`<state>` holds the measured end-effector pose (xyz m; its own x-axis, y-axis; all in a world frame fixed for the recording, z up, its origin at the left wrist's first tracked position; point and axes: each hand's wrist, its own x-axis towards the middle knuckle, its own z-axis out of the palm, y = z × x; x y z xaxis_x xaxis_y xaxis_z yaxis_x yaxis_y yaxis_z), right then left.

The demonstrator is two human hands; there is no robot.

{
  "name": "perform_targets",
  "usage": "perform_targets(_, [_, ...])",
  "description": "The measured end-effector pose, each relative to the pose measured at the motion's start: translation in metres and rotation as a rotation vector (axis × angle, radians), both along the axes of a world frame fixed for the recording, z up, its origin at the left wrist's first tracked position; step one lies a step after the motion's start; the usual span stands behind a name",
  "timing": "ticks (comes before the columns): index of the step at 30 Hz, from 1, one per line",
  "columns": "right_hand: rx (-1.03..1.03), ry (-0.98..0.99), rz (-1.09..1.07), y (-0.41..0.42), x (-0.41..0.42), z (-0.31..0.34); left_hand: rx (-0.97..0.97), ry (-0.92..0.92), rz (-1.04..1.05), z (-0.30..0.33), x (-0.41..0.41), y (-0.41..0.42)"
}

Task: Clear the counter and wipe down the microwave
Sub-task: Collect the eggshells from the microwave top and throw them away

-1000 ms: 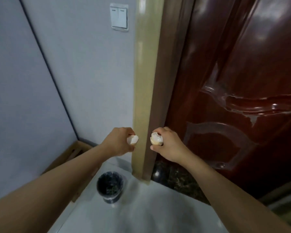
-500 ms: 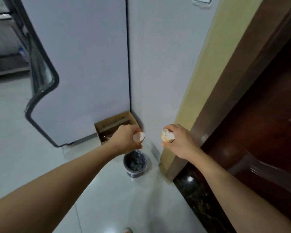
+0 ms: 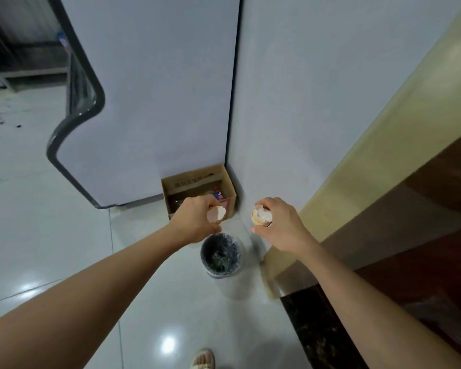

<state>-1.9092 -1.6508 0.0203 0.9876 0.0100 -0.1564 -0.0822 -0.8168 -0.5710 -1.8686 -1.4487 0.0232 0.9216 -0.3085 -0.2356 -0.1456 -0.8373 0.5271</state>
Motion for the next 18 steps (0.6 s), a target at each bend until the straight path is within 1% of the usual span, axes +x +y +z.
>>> perform_targets(6, [0.013, 0.030, 0.063, -0.007, 0.048, -0.033, -0.013, 0.039, 0.100, -0.029, 0.030, -0.012])
perform_targets(10, [0.032, 0.057, 0.132, -0.016, 0.073, -0.064, -0.025, 0.060, 0.210, -0.055, 0.041, -0.021])
perform_targets(18, [0.064, 0.085, 0.209, -0.028, 0.109, -0.149, -0.023, 0.162, 0.367, -0.136, 0.054, -0.044])
